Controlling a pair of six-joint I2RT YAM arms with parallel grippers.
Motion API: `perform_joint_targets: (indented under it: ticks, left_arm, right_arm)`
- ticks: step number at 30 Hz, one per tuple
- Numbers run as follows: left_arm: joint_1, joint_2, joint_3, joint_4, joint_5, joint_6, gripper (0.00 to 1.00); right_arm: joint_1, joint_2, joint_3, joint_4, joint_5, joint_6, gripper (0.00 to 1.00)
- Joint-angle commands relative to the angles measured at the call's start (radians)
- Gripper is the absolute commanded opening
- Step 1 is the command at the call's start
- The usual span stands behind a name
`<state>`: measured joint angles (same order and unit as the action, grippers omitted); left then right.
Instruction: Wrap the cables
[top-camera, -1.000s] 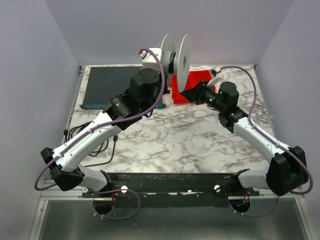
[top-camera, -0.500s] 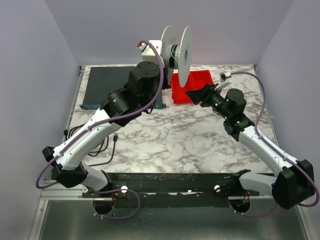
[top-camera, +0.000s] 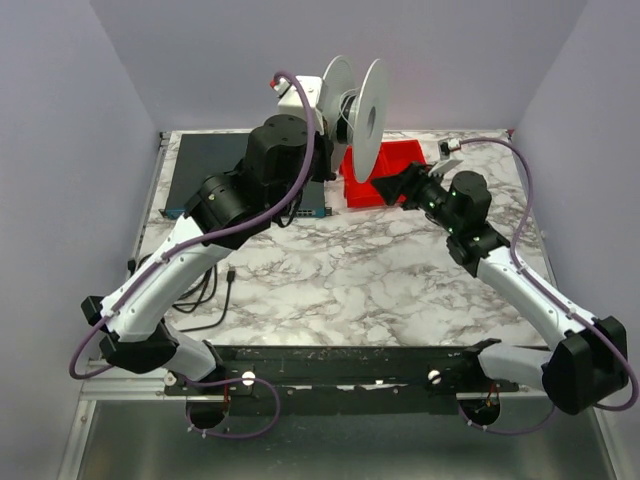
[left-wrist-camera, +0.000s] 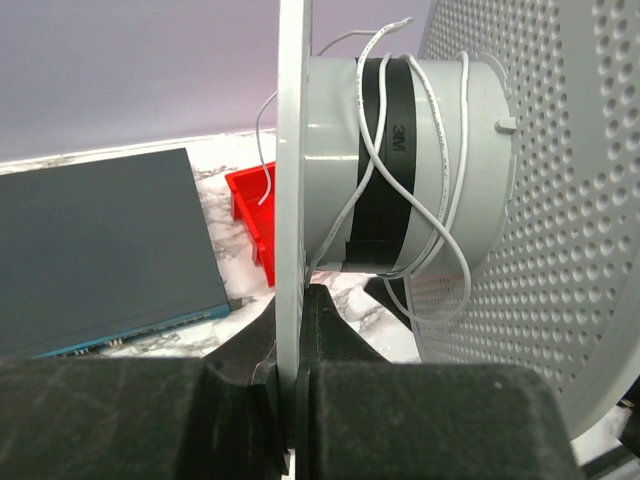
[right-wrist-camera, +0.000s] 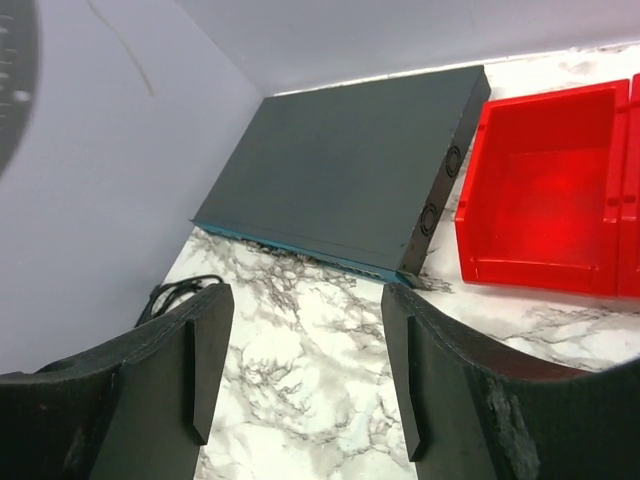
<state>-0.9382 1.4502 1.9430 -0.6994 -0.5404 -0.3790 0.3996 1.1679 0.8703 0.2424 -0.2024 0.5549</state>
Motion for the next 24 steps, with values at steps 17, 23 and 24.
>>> perform_joint_targets:
  ticks: [17,23,24]
  left_arm:
    - [0.007,-0.018,0.312,-0.221,0.213,-0.067,0.0]
    - [0.009,-0.012,0.328,-0.223,0.222,-0.078,0.0]
    - [0.009,-0.012,0.327,-0.221,0.221,-0.079,0.0]
  right_arm:
    - [-0.038,0.311,-0.123,1.024,-0.29,0.395,0.72]
    - [-0.036,0.401,-0.067,1.156,-0.321,0.461,0.69]
    - [-0.036,0.401,-0.06,1.152,-0.311,0.458,0.69]
